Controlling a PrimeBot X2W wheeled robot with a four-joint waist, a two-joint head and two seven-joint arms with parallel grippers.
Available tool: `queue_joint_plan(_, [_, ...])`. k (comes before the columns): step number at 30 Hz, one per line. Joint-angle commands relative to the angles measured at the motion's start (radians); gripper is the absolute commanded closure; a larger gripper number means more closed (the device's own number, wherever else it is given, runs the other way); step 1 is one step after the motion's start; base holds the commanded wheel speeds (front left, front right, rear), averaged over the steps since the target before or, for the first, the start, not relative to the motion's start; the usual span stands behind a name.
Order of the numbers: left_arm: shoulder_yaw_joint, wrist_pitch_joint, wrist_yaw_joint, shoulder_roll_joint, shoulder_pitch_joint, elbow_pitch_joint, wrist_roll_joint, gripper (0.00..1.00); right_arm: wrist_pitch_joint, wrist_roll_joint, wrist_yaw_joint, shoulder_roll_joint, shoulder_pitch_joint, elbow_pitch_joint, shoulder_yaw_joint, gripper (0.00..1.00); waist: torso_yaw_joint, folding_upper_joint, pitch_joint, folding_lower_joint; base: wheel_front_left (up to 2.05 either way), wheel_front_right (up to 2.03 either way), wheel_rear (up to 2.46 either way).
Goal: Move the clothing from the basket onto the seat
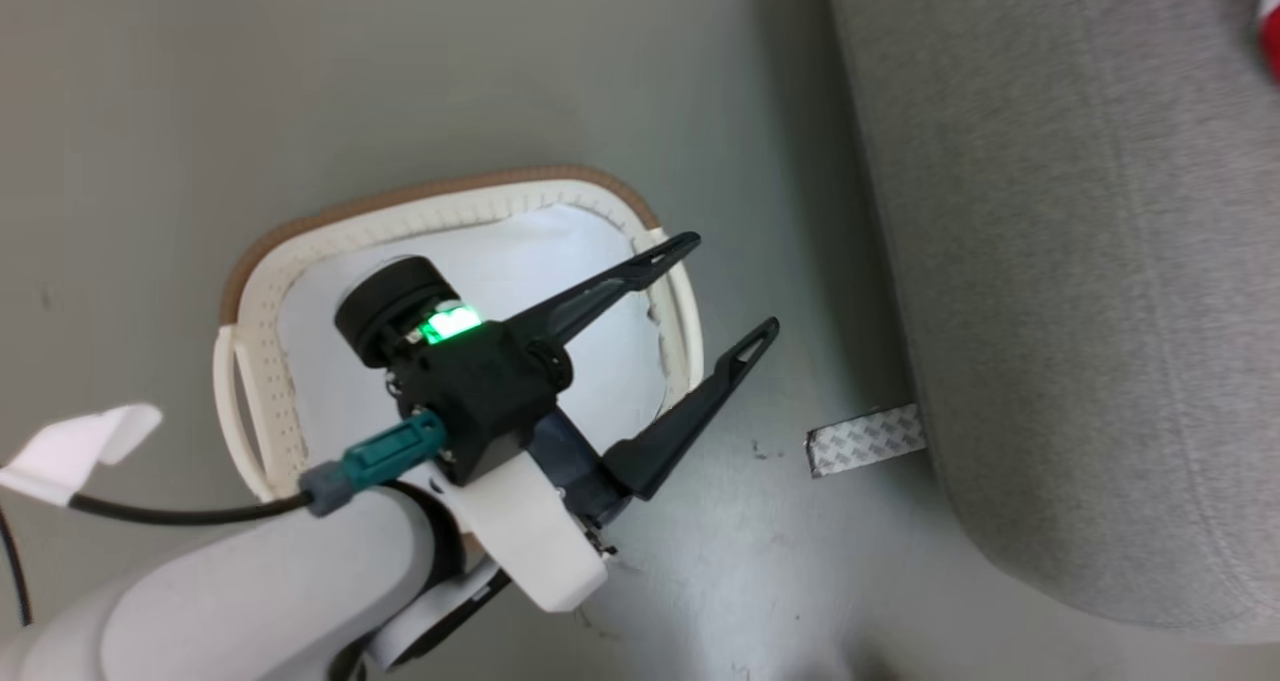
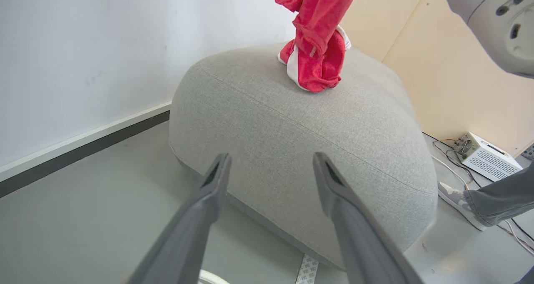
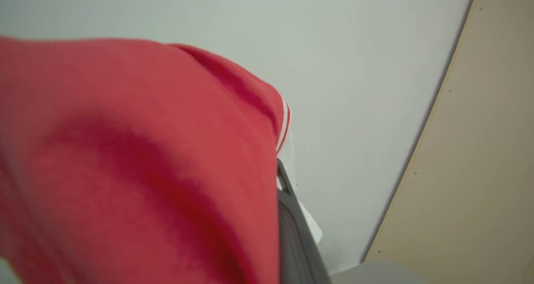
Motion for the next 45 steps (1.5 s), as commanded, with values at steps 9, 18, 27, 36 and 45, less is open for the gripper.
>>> queue_joint_plan(9, [0.008, 0.003, 0.018, 0.052, 0.021, -0.031, -0.016, 0.00, 0.054, -0.148, -0.002, -0.030, 0.231, 0.008, -0.222, 1.00, 0.021, 0.0000, 0.076, -0.0003, 0.00, 0.00, 0.00])
queue_joint_plan(18, [0.011, 0.013, 0.041, 0.097, 0.045, -0.057, -0.022, 0.00, 0.018, -0.164, -0.002, 0.088, 0.364, 0.048, -0.401, 0.00, 0.019, 0.0000, 0.116, -0.0003, 0.00, 0.00, 0.00])
queue_joint_plan(27, [0.007, 0.006, 0.056, 0.110, 0.072, -0.055, -0.032, 0.00, -0.116, -0.106, -0.002, 0.099, 0.444, 0.202, -0.378, 0.00, -0.007, 0.0000, 0.070, -0.0003, 0.00, 0.00, 0.00])
queue_joint_plan(36, [0.025, -0.077, 0.079, 0.095, 0.159, 0.004, -0.094, 0.00, -0.261, -0.061, -0.002, 0.098, 0.585, 0.332, -0.266, 0.00, -0.007, 0.0000, -0.082, -0.0003, 0.00, 0.00, 0.00])
queue_joint_plan(45, [0.113, -0.157, 0.087, 0.022, 0.313, 0.135, -0.160, 0.00, -0.279, 0.001, -0.002, 0.099, 0.739, 0.256, -0.104, 0.00, 0.040, 0.0000, -0.284, -0.0003, 0.00, 0.00, 0.00])
